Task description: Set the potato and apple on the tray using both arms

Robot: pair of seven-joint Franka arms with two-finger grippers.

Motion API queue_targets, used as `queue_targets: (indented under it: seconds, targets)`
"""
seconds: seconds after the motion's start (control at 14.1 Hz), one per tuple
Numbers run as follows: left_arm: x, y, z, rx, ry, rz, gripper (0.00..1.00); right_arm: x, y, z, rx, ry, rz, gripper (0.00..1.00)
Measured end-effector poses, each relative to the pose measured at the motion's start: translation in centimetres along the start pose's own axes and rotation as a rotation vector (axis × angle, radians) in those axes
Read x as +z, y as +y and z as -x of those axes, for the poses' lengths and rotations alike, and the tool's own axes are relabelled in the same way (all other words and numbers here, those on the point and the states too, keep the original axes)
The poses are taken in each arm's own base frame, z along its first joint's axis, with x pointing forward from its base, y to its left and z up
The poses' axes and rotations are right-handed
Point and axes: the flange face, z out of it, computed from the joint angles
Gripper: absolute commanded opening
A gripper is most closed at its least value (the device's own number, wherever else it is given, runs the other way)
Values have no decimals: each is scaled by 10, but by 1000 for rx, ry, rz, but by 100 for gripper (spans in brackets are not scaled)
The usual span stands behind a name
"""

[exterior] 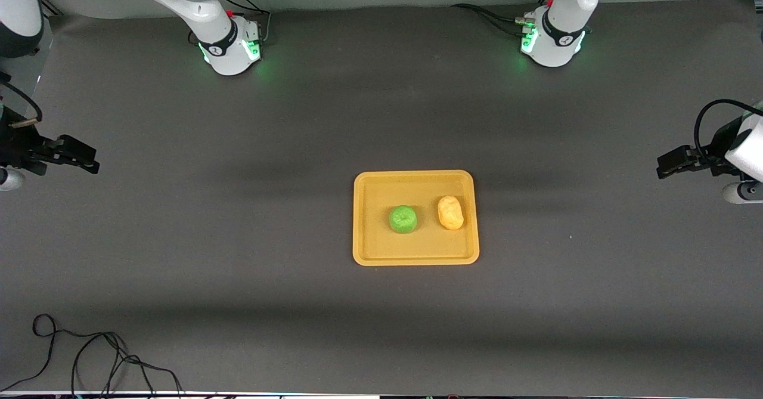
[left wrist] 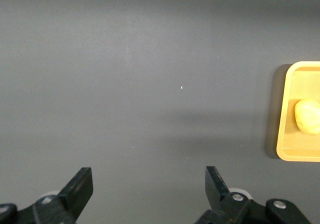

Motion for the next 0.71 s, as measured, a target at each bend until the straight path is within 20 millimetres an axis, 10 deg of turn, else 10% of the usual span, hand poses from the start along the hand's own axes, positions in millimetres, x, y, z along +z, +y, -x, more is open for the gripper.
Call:
queue_targets:
  seconds: [0.71]
  targets:
    - [-6,9,-4,4,27,0,100,9,-9,3,-1,-36,-72,100]
